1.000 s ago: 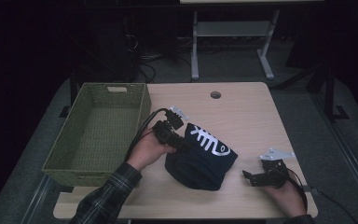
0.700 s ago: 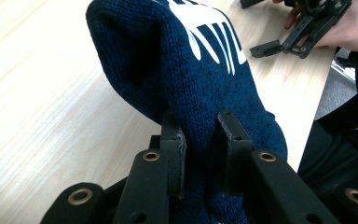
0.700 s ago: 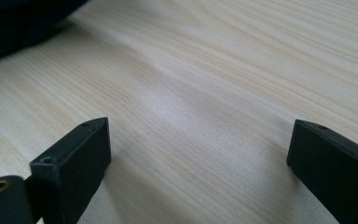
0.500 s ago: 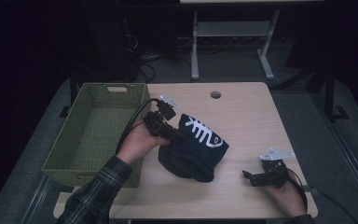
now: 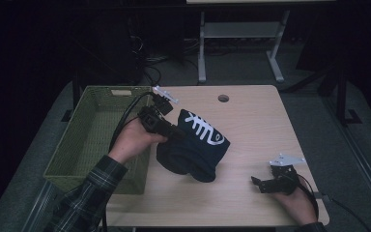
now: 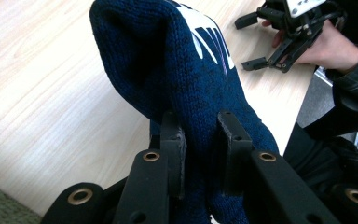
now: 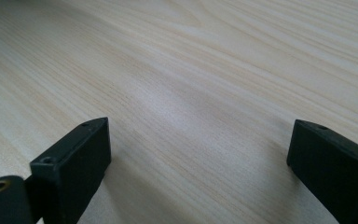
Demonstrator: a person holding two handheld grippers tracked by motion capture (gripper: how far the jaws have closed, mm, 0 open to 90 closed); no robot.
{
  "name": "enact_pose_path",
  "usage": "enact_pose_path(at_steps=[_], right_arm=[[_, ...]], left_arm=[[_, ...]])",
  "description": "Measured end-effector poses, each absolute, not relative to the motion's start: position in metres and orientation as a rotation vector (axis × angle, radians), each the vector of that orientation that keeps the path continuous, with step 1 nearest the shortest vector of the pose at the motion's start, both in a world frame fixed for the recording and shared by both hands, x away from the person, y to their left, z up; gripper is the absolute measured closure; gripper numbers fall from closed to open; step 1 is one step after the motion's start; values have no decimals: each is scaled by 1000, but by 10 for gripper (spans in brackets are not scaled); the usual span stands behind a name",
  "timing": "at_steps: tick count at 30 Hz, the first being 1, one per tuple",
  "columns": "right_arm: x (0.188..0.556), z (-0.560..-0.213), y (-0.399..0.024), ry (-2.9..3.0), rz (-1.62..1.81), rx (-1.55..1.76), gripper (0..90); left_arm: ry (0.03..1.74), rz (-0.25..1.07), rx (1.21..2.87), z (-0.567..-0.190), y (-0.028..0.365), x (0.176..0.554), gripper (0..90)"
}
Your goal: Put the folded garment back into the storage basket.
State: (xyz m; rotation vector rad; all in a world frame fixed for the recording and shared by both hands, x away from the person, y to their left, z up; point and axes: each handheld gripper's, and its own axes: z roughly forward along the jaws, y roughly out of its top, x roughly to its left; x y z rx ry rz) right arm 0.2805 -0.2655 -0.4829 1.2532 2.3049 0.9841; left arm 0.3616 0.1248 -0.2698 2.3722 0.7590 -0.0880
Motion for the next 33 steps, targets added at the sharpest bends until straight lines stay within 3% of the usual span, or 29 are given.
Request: enact_pose_path(at_steps=[33], right_arm=[[282, -483, -265, 2300, 982, 1261, 57]], left_arm=[[903, 26, 2289, -218, 200, 358, 754]])
